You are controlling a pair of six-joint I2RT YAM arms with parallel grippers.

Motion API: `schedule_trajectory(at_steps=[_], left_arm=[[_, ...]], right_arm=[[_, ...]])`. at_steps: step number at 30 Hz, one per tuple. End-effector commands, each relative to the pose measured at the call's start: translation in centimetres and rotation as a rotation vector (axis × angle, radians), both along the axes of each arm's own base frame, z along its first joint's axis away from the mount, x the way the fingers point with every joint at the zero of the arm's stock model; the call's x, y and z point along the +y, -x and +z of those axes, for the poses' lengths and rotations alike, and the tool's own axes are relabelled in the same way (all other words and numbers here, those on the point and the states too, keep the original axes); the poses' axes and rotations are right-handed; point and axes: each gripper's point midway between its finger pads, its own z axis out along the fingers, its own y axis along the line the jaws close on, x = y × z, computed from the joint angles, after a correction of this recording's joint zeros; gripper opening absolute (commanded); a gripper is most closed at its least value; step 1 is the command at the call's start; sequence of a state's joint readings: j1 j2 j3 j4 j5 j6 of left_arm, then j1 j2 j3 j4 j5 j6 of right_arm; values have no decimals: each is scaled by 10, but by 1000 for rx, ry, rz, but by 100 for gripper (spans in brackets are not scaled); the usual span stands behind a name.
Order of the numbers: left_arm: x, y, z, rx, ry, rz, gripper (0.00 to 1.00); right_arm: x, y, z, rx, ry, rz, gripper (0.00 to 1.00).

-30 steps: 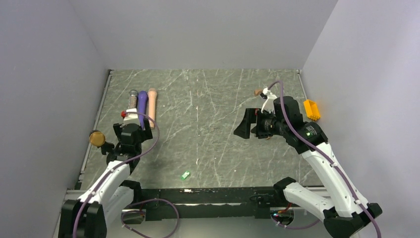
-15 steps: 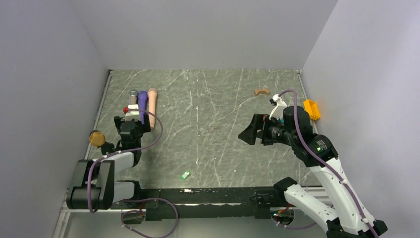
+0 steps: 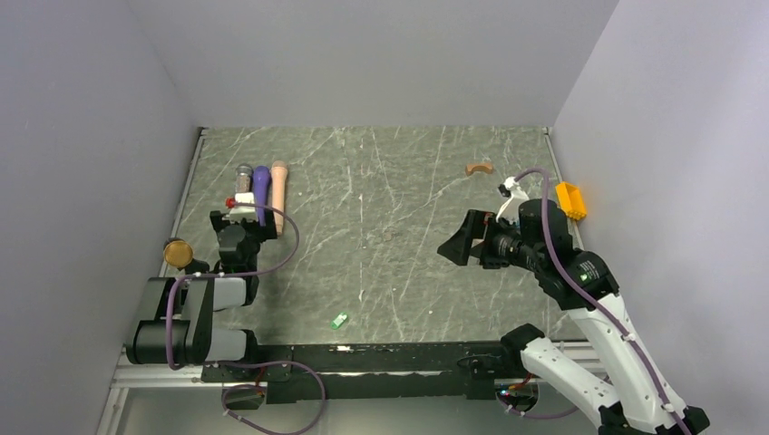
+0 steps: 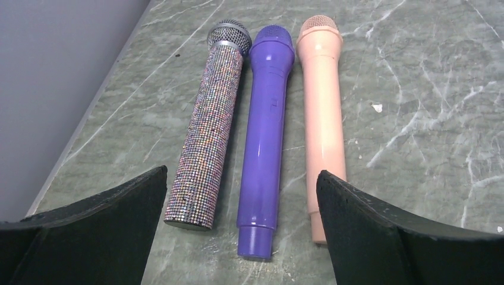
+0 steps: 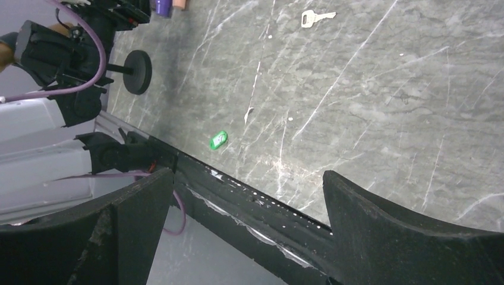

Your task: Remove the keys from the keyring

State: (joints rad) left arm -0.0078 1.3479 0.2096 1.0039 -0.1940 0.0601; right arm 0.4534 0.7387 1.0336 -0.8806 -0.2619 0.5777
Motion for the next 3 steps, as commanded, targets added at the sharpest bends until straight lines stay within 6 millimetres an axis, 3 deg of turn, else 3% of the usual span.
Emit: schedule_trajectory(at_steps=[1, 3], left_arm=[[-2, -8, 22, -84, -5, -22, 99], [-3, -7, 20, -78, -1, -22, 99]], right_arm=[[-1, -7, 3, -9, -23, -49, 100], [-4, -6, 5, -15, -27, -73, 100]])
